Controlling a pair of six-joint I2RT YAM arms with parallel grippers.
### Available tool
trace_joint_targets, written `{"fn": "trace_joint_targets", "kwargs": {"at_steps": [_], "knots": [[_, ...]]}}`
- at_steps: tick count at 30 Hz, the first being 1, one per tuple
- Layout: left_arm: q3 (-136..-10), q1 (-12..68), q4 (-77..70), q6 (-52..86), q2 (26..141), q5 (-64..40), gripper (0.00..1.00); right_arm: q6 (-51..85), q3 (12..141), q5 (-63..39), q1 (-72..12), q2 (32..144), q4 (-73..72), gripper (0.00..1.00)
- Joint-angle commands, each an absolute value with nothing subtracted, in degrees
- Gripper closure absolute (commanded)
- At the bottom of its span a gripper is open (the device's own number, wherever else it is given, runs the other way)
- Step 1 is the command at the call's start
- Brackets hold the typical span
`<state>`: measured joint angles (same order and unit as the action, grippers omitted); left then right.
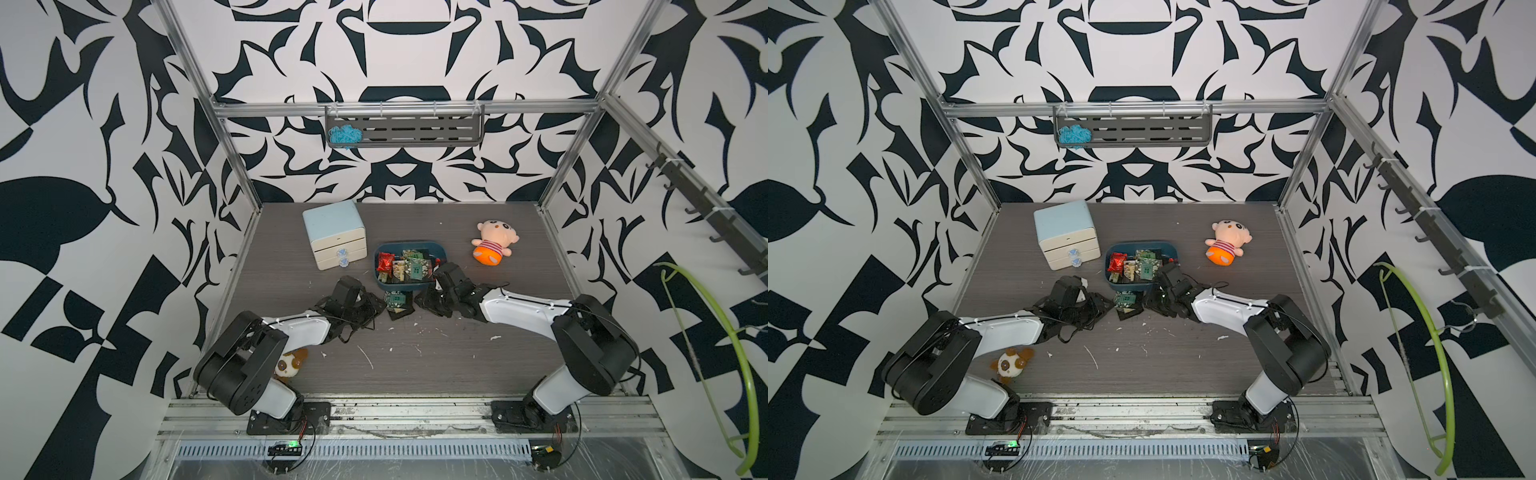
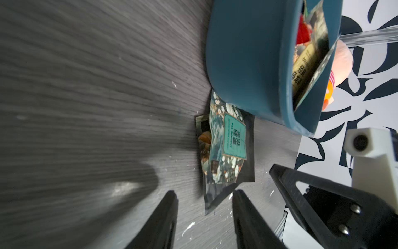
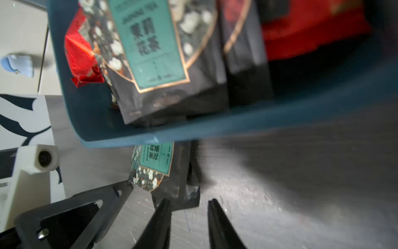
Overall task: Put the tea bags into the storage box
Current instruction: Pick up the tea bag from the center of the board.
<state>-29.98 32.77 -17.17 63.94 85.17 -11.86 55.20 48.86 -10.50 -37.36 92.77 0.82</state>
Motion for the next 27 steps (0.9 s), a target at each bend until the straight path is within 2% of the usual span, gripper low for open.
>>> {"fn": "trace_joint_targets", "kwargs": {"at_steps": [1,4,7,27], "knots": [[-30.8,32.8,-19.3,65.2,86.4,-9.8,0.57,52.4,53.0,-11.5,-37.5,94.9,0.5,0.73],[-32.0,33.0,-19.6,65.5,88.2,-10.3,0.63,52.2,54.9,-12.7,-37.4,97.8,0.3,0.79],[-32.7,33.0,-20.2,66.1,90.0,-10.6,0.67,51.8,55.9,-13.2,-37.4,99.4,-0.1,0.8],[-36.0,34.3,-25.5,69.1,96.0,-13.5,0.72,49.6,57.1,-13.7,-37.5,101.0,1.8,0.82]]}}
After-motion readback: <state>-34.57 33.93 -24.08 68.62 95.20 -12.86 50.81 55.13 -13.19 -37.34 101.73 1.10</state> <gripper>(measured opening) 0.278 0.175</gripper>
